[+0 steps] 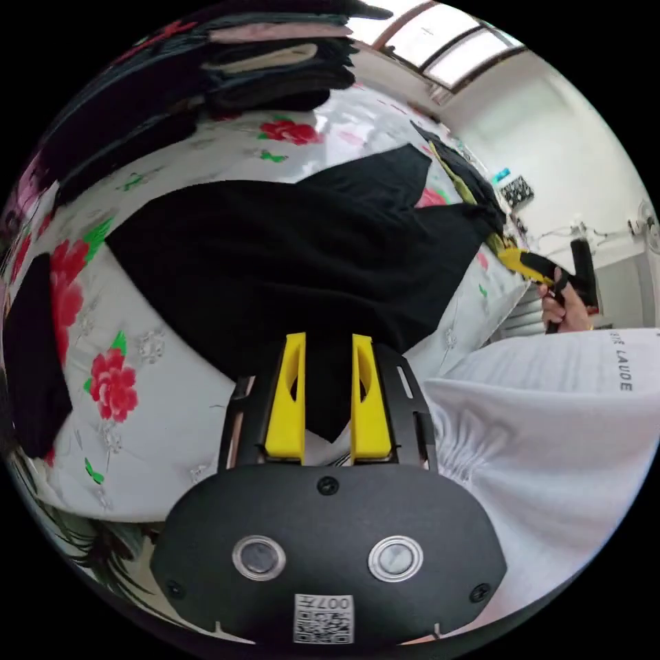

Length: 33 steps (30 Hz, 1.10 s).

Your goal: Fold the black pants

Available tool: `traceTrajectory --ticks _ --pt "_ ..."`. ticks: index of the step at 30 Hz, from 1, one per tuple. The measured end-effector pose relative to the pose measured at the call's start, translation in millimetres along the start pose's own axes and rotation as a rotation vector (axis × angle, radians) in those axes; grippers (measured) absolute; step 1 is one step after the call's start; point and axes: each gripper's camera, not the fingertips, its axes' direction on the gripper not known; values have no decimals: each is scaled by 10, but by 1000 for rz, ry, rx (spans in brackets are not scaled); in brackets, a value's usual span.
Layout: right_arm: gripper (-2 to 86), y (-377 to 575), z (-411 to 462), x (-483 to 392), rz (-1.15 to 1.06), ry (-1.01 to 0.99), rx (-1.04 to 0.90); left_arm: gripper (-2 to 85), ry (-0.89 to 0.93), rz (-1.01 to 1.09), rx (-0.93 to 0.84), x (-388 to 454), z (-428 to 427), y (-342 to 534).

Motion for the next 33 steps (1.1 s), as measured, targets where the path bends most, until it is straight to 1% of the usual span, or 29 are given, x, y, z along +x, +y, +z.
traceTrajectory --ticks 1,3,5,8,13,14,16,19,22,25,26,27,30,33 --pt "72 3 -11 12 11 9 8 59 -101 41 -17 126 65 -42" --pt "70 -11 -38 52 35 31 27 16 -196 167 -39 270 86 -53" --pt "69 -40 -64 89 47 60 37 3 -226 207 -61 279 63 -12" --pt "68 -102 -164 229 88 98 73 -5 -231 96 -85 9 -88 172" --pt "70 -217 -310 542 166 145 121 -7 -351 -285 -120 -669 -454 833" --pt "71 -254 -310 605 174 169 118 -7 -342 -325 -120 -727 -484 904" --pt "72 -325 -278 684 177 200 105 -6 -239 -474 -71 -869 -580 1136" --pt "72 -503 -155 787 165 256 63 -6 -193 -555 -26 -809 -601 1274" --pt "71 -709 -23 859 147 322 32 -6 -256 -545 -55 -641 -579 1284" --pt "66 -871 172 969 142 330 -72 -6 -271 -553 -98 -555 -571 1294" --pt "63 -866 175 955 110 374 -61 -6 -269 -558 -105 -549 -573 1302" --pt "52 -847 196 958 92 431 -102 -6 -260 -564 -118 -541 -579 1318" --pt "29 -747 137 960 38 428 -183 -5 -204 -557 -165 -531 -576 1370" --pt "19 -581 6 1032 60 420 -222 -3 -108 -533 -193 -509 -585 1449"
